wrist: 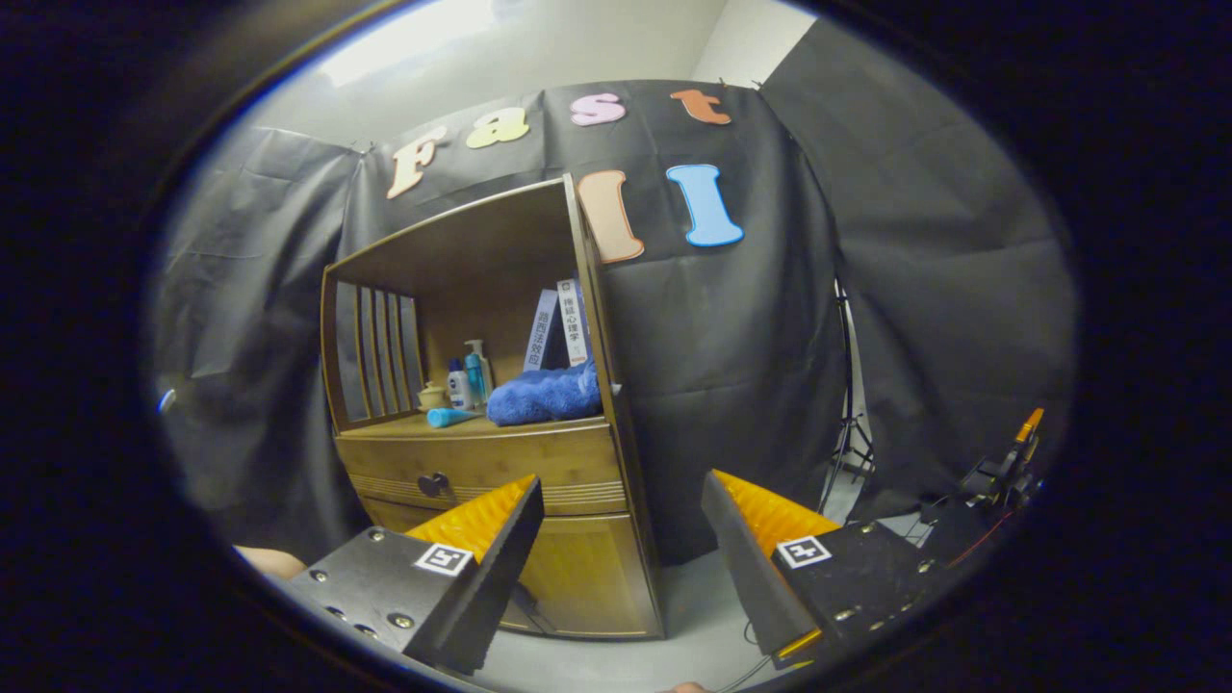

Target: Pull open the drawer, take out the items inside it, and place them on the countertop above the cabinet.

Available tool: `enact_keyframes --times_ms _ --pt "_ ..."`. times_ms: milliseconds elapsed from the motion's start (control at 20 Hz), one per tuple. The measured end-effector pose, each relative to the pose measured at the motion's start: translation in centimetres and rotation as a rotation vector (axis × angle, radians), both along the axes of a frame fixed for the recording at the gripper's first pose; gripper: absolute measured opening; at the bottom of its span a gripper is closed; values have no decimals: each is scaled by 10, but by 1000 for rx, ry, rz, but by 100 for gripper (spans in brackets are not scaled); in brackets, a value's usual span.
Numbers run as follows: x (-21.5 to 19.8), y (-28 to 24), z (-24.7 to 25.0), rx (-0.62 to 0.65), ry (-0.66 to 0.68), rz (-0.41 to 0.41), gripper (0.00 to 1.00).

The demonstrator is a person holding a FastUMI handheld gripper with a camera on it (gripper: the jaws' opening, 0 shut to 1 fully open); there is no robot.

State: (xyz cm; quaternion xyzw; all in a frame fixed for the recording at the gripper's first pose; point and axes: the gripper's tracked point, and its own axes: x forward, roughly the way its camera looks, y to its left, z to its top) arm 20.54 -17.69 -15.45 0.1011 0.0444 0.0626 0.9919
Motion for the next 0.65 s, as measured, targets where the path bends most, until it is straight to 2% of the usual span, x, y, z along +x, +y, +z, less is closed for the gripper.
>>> enact_keyframes --times_ms 650 --pt "-1 -12 2 -6 -3 -64 99"
